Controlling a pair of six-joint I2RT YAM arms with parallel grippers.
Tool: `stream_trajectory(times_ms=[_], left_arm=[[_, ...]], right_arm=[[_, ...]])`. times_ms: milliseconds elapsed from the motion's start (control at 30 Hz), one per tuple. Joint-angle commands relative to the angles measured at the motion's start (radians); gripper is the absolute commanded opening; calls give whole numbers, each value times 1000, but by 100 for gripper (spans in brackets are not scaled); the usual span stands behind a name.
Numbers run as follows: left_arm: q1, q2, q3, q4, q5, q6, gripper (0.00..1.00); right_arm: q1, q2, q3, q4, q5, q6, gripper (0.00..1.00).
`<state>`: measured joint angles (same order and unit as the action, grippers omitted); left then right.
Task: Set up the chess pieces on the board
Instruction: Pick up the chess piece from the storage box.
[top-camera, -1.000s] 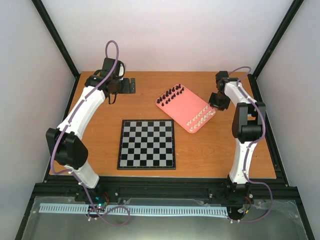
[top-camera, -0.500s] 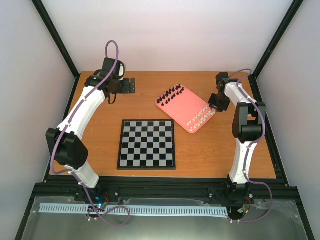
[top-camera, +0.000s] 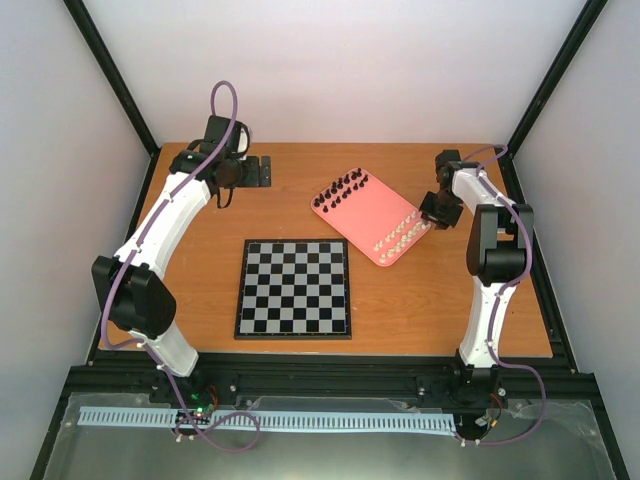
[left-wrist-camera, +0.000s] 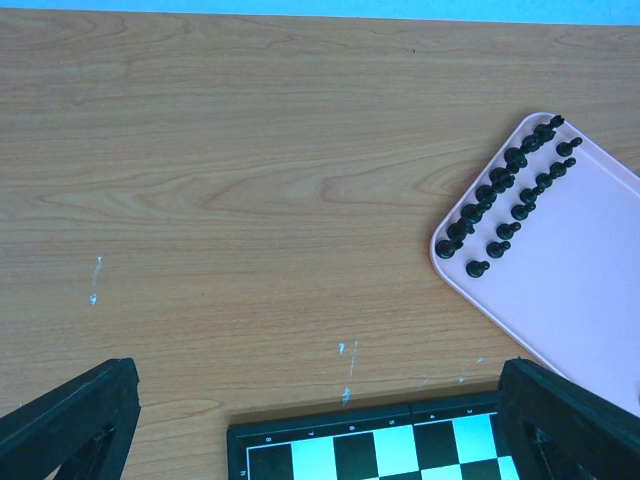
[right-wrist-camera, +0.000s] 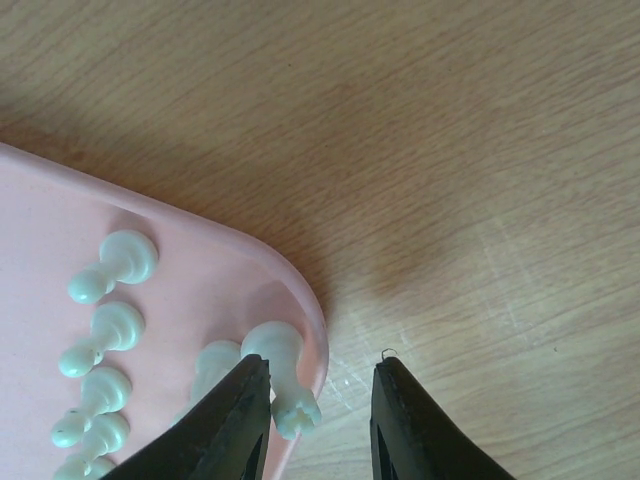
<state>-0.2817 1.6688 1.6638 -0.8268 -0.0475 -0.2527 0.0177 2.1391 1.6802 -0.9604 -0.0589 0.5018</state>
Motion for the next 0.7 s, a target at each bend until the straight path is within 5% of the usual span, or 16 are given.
stream_trajectory(times_ms=[0,667], left_arm=[[-1,7,47,7,6,-9,100],[-3,20,70,-1,3,-3,100]], right_arm=[[-7,-2,18,17,-6,22,34],[-8,36,27,52,-36,39,24]])
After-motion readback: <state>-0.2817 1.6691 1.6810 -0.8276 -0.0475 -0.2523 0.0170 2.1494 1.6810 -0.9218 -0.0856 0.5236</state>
